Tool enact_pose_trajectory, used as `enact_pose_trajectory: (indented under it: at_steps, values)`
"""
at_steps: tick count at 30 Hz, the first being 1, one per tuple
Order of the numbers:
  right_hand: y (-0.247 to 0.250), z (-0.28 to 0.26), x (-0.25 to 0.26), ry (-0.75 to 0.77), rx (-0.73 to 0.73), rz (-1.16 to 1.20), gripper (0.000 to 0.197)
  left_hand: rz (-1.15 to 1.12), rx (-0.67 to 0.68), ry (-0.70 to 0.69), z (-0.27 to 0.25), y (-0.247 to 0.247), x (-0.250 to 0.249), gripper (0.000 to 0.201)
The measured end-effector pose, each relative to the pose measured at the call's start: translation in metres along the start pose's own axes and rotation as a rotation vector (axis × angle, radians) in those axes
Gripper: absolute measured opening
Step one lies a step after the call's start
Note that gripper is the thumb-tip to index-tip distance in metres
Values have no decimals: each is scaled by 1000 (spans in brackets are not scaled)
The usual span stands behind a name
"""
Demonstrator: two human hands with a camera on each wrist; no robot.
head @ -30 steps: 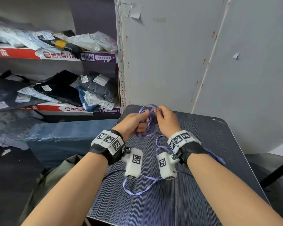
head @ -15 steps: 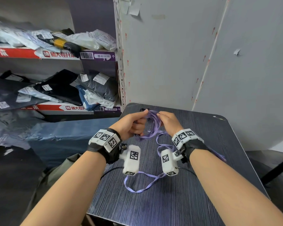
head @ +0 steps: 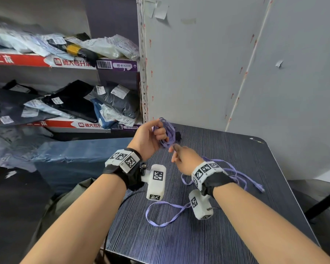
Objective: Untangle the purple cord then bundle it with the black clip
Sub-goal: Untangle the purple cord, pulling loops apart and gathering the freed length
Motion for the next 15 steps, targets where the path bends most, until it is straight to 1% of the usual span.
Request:
enact_pose_trajectory:
  at_steps: [2, 5, 7, 9, 11, 13, 14, 15]
  values:
    - [-2, 1, -8, 12, -27, -52, 24, -80, -39, -37, 3, 2, -5, 23]
    - [-2, 2, -16, 9, -94, -209, 20, -114, -95, -95, 8, 6, -10, 26]
    - [2, 1, -17, -13, -131, -200, 19, -117, -120, -130, 7, 7, -11, 28]
    - [5, 3, -21, -60, -130, -138, 22, -98, -118, -158, 4, 5, -13, 30]
    - [9, 2, -22, -54, -109, -166, 29, -48, -128, -181, 3, 4, -13, 31]
    - [10, -1, -14, 12, -122, -214, 41, 78, -139, -213, 6, 2, -14, 32]
    - [12, -1, -8, 43, -153, -216, 40, 177, -147, -237, 7, 2, -14, 33]
    - [17, -2, -2, 47, -188, -191, 32, 274, -145, -270, 9, 1, -15, 34]
Point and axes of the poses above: each hand's wrist, its own z-axis towards the middle knuckle, its own y-axis out of the back of the hand, x = y × z, the point moved 5 cm from there along z, towards the middle knuckle, and after that the axes turned 11 degrees about -y, right-handed, at the moved point
